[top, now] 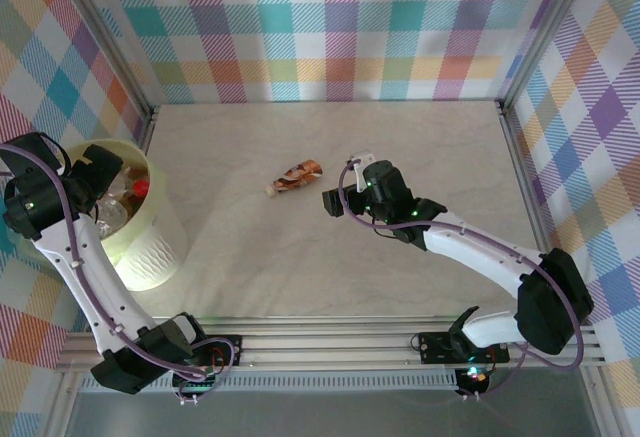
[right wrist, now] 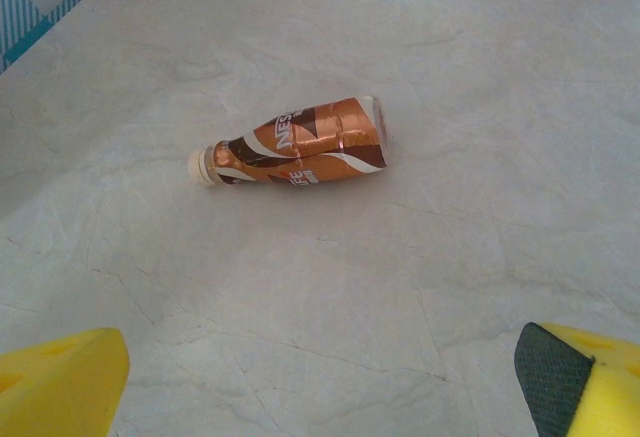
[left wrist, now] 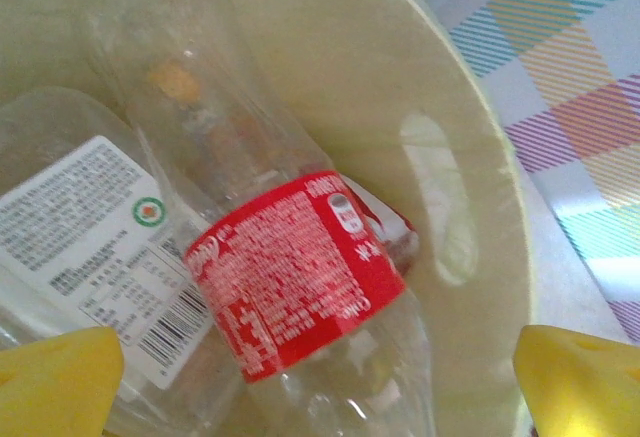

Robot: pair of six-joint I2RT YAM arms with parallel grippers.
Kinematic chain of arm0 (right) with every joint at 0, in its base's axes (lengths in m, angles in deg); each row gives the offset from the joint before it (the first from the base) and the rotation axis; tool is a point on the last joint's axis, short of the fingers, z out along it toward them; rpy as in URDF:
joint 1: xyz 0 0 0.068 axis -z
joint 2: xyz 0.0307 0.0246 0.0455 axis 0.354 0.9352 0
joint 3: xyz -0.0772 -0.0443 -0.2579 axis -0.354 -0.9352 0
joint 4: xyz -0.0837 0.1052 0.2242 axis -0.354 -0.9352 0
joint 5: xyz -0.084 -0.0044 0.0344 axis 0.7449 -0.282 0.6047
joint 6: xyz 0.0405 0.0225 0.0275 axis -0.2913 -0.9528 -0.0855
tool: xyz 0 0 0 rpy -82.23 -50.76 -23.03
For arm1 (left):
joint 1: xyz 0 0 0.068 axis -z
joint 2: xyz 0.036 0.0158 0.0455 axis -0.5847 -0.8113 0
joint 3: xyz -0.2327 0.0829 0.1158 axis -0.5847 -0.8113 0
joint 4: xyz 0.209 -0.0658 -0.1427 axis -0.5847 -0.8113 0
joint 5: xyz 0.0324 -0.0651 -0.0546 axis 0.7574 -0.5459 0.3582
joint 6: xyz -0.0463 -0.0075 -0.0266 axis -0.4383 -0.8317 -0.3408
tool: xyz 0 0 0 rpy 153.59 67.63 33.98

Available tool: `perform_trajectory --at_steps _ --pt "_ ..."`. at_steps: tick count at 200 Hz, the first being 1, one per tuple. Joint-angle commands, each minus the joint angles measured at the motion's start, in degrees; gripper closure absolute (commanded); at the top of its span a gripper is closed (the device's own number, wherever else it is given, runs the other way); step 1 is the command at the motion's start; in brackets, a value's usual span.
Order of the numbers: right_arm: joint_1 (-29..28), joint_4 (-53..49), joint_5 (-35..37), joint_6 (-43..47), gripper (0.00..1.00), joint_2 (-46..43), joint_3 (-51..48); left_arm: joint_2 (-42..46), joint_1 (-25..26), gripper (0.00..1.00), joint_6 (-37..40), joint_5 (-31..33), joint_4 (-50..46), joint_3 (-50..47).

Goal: Put the plastic bottles in the bin

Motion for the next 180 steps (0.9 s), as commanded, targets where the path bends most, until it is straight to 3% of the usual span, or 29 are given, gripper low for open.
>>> perform_trajectory --at_steps 1,70,103,146,180 --pt "0.1 -0.5 0.3 -1.2 0.0 0.7 1.6 1.6 -0.6 0.0 -1.2 -6.7 -1.0 1.9" --pt "0.0 -0.7 0.3 -1.8 0.0 1.6 1.9 7.2 -0.6 0.0 -5.8 -17.3 1.0 5.8" --pt "0.1 -0.8 0.2 -2.3 0.0 2.1 2.0 7.7 -0.6 0.0 -10.9 -29.4 5.0 -0.4" --pt "0.0 -1.3 0.2 -2.1 0.0 1.9 1.9 9.0 -0.6 0.0 -8.1 -20.2 1.9 -3.8" --pt "0.0 -1.6 0.4 -2.0 0.0 1.9 1.8 7.7 -0.6 0.0 -8.9 -24.8 3.2 -4.4"
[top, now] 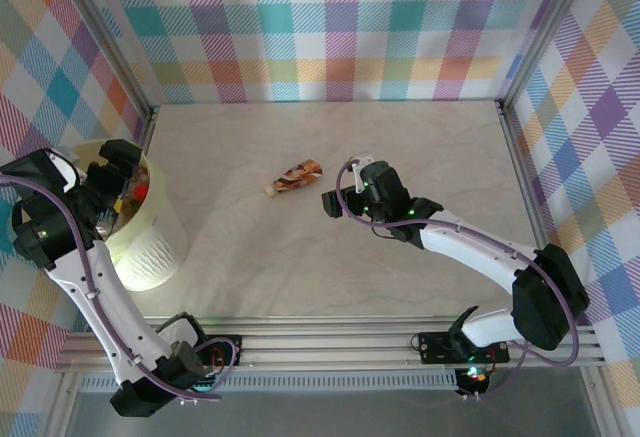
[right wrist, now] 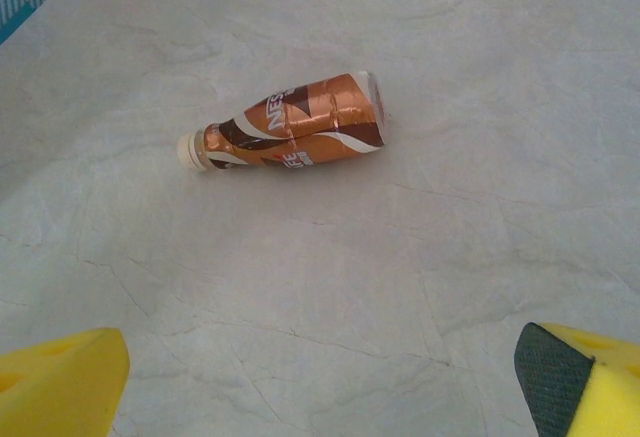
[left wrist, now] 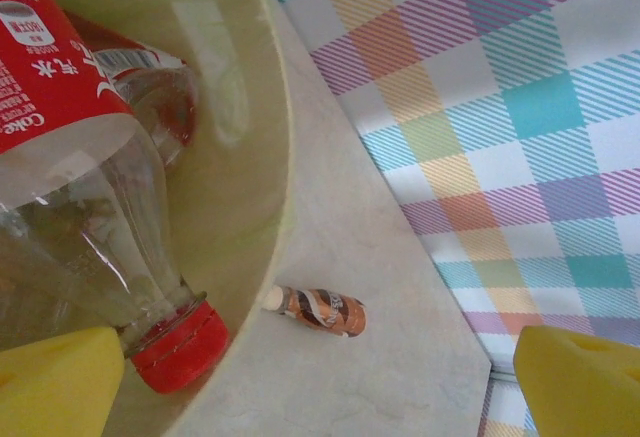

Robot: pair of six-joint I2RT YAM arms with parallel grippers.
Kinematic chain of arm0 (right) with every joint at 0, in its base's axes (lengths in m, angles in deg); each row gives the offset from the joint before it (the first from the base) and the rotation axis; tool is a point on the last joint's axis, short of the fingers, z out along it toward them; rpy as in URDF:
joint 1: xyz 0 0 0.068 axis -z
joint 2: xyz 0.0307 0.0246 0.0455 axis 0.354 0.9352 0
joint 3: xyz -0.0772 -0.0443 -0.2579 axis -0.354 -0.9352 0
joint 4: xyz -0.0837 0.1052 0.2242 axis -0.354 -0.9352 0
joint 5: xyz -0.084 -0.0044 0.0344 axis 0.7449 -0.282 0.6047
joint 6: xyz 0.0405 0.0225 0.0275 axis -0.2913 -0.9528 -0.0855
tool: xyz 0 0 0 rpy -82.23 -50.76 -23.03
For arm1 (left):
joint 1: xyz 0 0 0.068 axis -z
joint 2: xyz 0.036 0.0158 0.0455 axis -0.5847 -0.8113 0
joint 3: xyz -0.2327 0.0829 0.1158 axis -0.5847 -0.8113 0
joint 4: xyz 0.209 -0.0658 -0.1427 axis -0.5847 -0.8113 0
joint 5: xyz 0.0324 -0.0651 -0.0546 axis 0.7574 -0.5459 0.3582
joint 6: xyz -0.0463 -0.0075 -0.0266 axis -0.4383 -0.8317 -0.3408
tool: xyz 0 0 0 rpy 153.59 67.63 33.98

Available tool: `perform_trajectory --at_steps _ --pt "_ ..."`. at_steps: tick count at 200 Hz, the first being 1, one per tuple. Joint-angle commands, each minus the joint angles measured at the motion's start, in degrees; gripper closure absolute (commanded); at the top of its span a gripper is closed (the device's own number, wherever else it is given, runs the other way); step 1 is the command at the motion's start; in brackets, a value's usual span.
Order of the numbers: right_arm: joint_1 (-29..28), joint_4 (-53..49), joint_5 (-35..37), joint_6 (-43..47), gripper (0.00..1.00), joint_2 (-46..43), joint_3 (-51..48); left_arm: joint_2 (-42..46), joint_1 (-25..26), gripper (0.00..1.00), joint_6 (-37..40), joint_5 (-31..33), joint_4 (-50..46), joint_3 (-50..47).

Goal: Put the plastic bottles in the bin

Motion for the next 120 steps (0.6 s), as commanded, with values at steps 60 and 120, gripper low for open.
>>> perform_trajectory --at_steps 60,120 --pt "0.1 -0.5 0.7 -0.7 0.0 0.4 1.6 0.7 -0.5 0.0 -4.1 -11.6 3.5 5.2" --pt "0.1 0.3 1.8 -2.2 0.0 -0.4 0.6 6.6 1.0 0.0 -13.0 -16.5 15.2 5.1"
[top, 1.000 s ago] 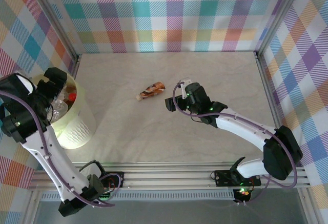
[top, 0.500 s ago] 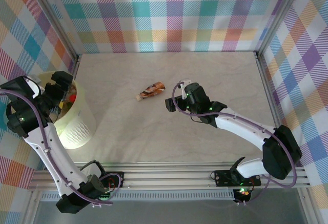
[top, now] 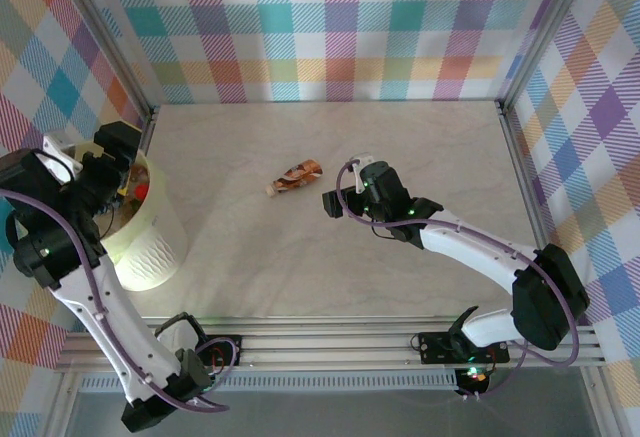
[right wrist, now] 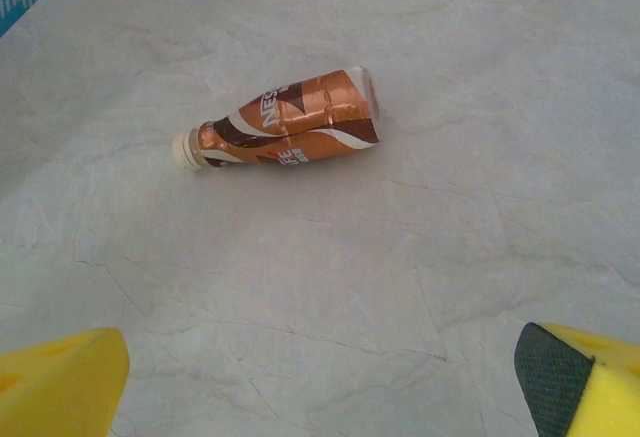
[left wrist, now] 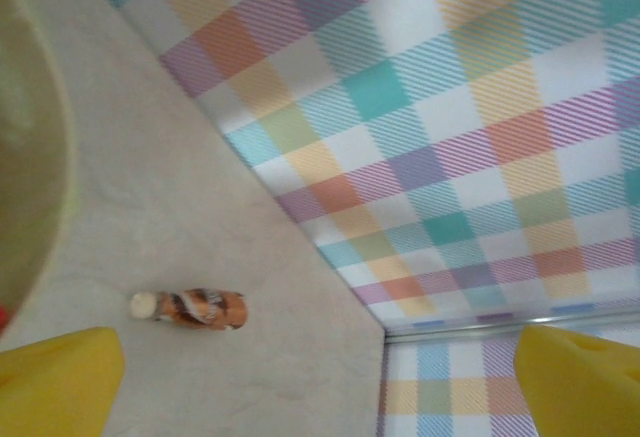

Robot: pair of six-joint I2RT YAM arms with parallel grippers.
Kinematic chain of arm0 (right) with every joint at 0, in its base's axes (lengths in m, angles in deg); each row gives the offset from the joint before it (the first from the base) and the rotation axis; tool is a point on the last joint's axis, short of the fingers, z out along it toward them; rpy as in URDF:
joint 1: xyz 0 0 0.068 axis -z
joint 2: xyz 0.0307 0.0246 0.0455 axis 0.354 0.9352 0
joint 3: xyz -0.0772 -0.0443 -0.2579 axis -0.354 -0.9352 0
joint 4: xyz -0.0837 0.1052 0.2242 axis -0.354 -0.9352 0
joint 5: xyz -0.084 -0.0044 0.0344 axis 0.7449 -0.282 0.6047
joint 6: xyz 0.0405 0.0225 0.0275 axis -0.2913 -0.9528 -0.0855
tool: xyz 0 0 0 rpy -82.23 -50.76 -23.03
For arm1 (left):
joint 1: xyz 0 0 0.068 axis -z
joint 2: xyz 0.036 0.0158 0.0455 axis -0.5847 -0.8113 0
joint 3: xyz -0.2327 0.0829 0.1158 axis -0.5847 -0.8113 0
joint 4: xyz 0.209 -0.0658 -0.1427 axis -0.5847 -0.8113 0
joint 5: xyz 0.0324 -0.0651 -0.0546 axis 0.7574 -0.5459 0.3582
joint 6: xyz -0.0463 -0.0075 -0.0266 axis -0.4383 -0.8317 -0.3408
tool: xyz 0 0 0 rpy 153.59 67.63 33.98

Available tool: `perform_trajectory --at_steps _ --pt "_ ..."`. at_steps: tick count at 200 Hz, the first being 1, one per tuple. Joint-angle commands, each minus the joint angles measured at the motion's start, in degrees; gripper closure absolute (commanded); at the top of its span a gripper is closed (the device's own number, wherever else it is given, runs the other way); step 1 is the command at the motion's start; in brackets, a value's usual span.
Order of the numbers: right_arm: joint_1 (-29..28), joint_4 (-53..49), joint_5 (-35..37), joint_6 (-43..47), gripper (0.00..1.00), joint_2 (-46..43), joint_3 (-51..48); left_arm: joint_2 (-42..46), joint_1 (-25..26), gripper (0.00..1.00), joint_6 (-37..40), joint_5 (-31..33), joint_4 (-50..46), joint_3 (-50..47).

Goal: Put the plastic bottles in the bin

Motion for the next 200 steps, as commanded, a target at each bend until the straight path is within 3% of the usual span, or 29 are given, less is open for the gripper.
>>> perform_trajectory --at_steps 1,46,71,86,119,138,168,200 --pt "0.1 0.6 1.3 -1.7 0.0 -0.4 0.6 2.4 0.9 0.0 -4.8 -3.7 6.7 1.5" --pt "0.0 5.0 3.0 -4.7 0.0 -3.2 -2.2 6.1 5.1 0.0 -10.8 -2.5 14.2 -2.5" --pt "0.1 7.3 4.2 -5.4 0.0 -4.6 -3.5 5.1 10.9 0.0 -10.1 0.6 15.4 -4.0" --pt "0.1 7.4 4.8 -5.2 0.0 -5.1 -3.5 2.9 19.2 0.0 -8.3 5.9 15.1 -4.6" --pt "0.1 5.9 5.5 -5.3 0.0 -5.8 -3.5 -6.9 46.2 0.0 -0.6 24.7 13.6 -2.1" --pt "0.1 4.6 6.0 -5.6 0.0 -6.8 -3.8 -14.5 56.8 0.0 3.9 33.9 13.5 0.5" --pt "0.2 2.9 7.0 -6.5 0.0 -10.6 -5.8 -26.5 65.2 0.0 11.3 42.1 16.3 2.4" --pt "0.1 0.0 8.4 -6.8 0.0 -16.5 -8.9 -39.8 66.7 0.0 20.7 49.2 16.8 6.1"
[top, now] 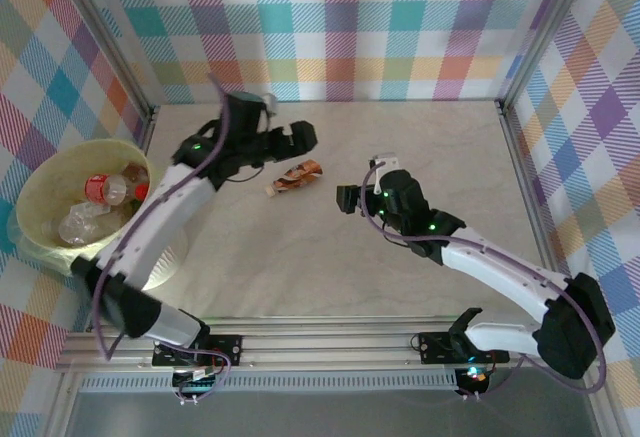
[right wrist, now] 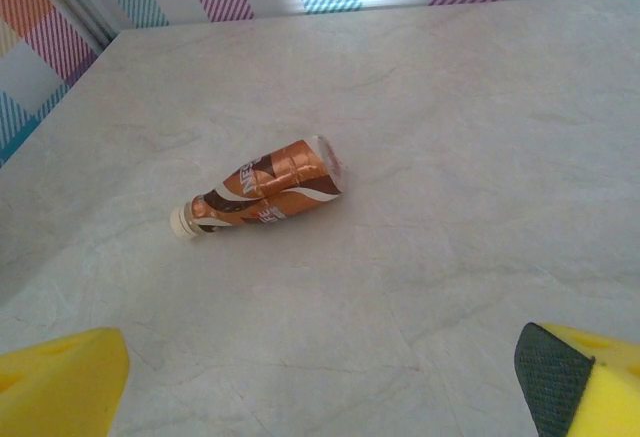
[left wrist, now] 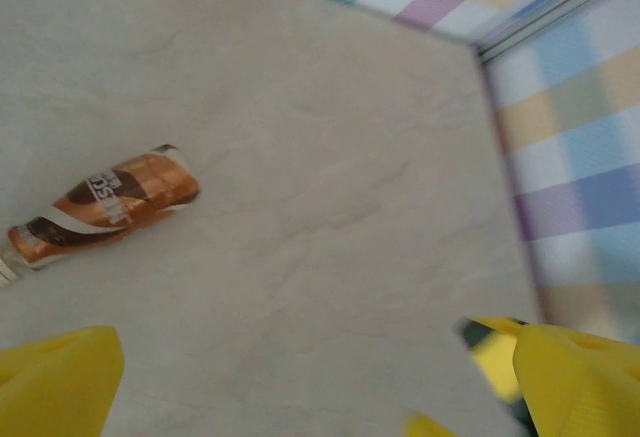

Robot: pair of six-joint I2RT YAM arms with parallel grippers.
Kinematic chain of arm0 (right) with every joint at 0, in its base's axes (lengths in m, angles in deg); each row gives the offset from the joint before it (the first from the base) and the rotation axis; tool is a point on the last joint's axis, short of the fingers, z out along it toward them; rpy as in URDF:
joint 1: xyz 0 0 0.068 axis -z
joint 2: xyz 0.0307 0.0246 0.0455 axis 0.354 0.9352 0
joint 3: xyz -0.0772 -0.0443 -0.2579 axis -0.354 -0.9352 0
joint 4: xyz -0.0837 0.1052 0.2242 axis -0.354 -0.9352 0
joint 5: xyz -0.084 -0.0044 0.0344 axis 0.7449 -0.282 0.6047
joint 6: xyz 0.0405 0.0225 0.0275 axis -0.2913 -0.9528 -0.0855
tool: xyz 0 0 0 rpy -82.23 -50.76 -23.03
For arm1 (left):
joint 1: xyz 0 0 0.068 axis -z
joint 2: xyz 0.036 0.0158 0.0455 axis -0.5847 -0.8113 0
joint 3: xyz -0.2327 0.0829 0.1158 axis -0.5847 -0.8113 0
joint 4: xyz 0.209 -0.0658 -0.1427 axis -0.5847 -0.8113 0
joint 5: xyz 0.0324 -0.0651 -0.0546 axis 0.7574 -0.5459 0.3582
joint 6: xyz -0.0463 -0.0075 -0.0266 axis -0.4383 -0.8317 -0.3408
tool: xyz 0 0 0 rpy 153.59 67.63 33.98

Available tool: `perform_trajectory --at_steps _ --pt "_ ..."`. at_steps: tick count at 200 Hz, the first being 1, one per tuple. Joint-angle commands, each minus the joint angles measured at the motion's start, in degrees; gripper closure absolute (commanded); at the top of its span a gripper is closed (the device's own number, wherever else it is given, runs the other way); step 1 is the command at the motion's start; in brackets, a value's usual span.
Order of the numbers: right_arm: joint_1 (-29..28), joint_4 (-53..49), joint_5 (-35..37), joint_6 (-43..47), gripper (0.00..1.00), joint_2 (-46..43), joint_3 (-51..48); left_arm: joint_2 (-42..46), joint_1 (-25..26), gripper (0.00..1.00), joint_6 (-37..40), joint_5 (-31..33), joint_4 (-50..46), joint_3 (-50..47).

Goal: Put the plastic bottles in the bin

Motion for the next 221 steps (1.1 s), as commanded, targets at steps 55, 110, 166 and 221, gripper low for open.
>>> perform_trajectory --at_steps 55,110,166,221 --pt "0.2 -7.0 6.7 -4.2 0.0 -14.3 -8.6 -26.1 0.4 0.0 30.7 14.3 2.0 11.2" --pt "0.4 -7.4 9.9 -3.8 0.0 -17.7 -10.3 -43.6 -0.7 0.0 37.1 12.5 -11.4 30.7" --pt "0.4 -10.4 10.9 -3.9 0.0 -20.2 -10.8 -51.1 -2.7 0.0 37.9 6.4 -17.5 37.2" --pt "0.4 -12.4 10.6 -4.1 0.0 -22.7 -12.3 -54.7 -3.9 0.06 38.8 3.3 -18.7 37.2"
